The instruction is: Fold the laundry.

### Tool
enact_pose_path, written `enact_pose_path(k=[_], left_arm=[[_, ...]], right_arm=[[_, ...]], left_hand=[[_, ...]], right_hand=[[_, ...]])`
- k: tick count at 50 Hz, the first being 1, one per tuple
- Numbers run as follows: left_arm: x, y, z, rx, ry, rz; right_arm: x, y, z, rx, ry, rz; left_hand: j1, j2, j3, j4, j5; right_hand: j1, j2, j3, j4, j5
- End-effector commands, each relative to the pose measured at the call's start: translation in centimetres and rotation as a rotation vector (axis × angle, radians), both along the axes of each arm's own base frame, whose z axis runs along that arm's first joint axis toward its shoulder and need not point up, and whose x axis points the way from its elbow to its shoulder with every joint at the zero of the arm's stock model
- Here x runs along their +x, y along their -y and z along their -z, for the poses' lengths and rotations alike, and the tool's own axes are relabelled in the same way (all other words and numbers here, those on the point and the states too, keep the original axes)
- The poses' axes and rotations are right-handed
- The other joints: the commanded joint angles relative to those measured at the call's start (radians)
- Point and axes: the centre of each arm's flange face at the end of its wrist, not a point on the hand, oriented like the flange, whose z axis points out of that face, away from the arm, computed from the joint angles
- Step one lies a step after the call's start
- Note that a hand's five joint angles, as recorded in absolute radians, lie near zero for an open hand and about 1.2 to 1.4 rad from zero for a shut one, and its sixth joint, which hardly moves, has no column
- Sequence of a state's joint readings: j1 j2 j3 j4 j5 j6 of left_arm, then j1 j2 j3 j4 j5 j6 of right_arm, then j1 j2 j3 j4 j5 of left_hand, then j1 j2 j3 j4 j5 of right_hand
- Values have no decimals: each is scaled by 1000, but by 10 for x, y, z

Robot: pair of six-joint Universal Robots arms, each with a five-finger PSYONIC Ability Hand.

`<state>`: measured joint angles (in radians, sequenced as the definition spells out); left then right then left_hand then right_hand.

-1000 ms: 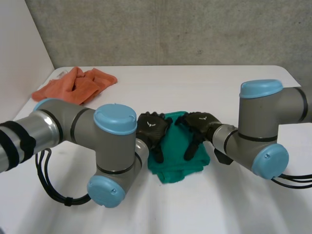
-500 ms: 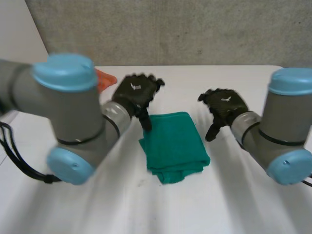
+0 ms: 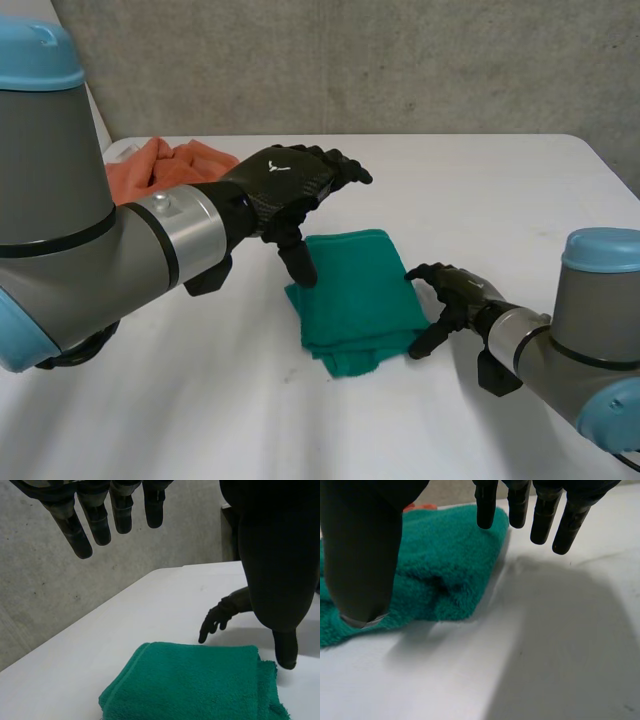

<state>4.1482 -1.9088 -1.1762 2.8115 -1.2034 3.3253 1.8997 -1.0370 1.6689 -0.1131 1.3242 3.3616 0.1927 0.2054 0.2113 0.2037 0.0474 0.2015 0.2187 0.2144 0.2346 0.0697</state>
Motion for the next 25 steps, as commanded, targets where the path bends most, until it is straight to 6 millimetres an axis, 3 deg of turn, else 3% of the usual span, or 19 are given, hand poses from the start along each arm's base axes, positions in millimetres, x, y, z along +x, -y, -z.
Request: enact_pose_path(k=[1, 18, 24, 25], left_arm=[[0, -1, 2, 5, 2, -3], [0, -1, 4, 10, 1, -3], [0, -1, 5, 14, 2, -2], [0, -1, 5, 14, 2, -4]], right_arm=[[12, 5, 11, -3, -7, -9], [37, 5, 12, -35, 36, -39], [40, 11, 16, -41, 42, -36], [41, 13, 17, -45, 44, -34]], left_hand=[[-3, -15, -21, -14, -32], [-3, -15, -21, -14, -32], [0, -12, -18, -11, -29], [0, -12, -18, -11, -29]], right_hand=[[54, 37, 41, 21, 11], [212, 195, 199, 179, 170], [429, 412, 416, 396, 386], [575, 558, 562, 542, 532]])
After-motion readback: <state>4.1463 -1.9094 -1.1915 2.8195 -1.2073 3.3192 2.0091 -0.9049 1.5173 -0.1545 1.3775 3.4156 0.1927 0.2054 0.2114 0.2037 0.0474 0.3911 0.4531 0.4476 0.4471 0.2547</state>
